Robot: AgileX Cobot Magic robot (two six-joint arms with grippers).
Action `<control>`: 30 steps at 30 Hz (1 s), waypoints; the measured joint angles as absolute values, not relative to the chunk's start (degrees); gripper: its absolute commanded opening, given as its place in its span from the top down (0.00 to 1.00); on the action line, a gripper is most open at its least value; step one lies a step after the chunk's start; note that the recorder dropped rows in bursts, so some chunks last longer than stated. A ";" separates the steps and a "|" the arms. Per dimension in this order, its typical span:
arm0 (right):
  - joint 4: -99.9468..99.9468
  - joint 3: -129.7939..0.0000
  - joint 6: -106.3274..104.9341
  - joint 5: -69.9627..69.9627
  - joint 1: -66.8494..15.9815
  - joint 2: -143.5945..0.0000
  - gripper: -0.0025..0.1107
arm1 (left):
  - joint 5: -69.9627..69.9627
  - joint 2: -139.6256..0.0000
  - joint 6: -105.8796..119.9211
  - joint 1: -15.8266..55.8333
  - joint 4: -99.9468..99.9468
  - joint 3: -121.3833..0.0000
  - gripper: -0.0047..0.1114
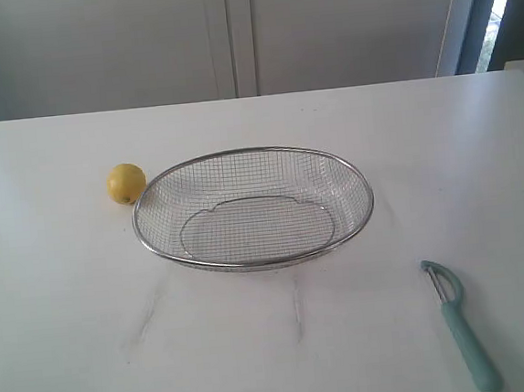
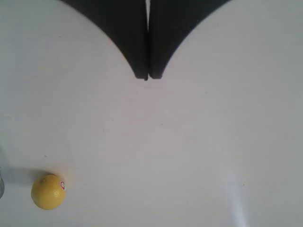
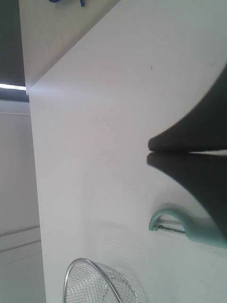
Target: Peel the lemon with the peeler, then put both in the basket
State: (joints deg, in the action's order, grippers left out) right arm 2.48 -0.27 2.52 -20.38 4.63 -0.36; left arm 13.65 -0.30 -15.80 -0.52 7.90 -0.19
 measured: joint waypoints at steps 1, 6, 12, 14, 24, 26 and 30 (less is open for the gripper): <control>2.48 -0.27 2.52 -20.38 4.63 -0.36 0.98 | 13.65 -0.30 -15.80 -0.52 7.90 -0.19 0.96; 2.48 -0.27 2.52 -20.38 4.63 -0.36 0.98 | 13.65 -0.30 -15.80 -0.52 7.90 -0.19 0.96; 2.48 -0.27 2.52 -20.38 4.63 -0.36 0.98 | 13.65 -0.30 -15.80 -0.52 7.90 -0.19 0.96; 2.48 -0.27 2.52 -20.38 4.63 -0.36 0.98 | 13.65 -0.30 -15.80 -0.52 7.90 -0.19 0.96; 2.48 -0.27 2.52 -15.42 4.63 -0.36 0.98 | 13.65 -0.30 -15.80 -0.52 7.90 -0.19 0.96; 2.48 -0.27 2.52 -13.34 4.63 -0.36 0.98 | 13.65 -0.30 -15.80 -0.52 7.90 -0.19 0.96; 2.48 -0.27 2.52 -8.49 4.63 -0.36 0.98 | 13.65 -0.30 -15.80 -0.52 7.90 -0.19 0.96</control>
State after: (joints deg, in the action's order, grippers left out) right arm 2.48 -0.27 2.52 -8.49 4.63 -0.36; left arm 13.65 -0.30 -15.80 -0.52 7.90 -0.19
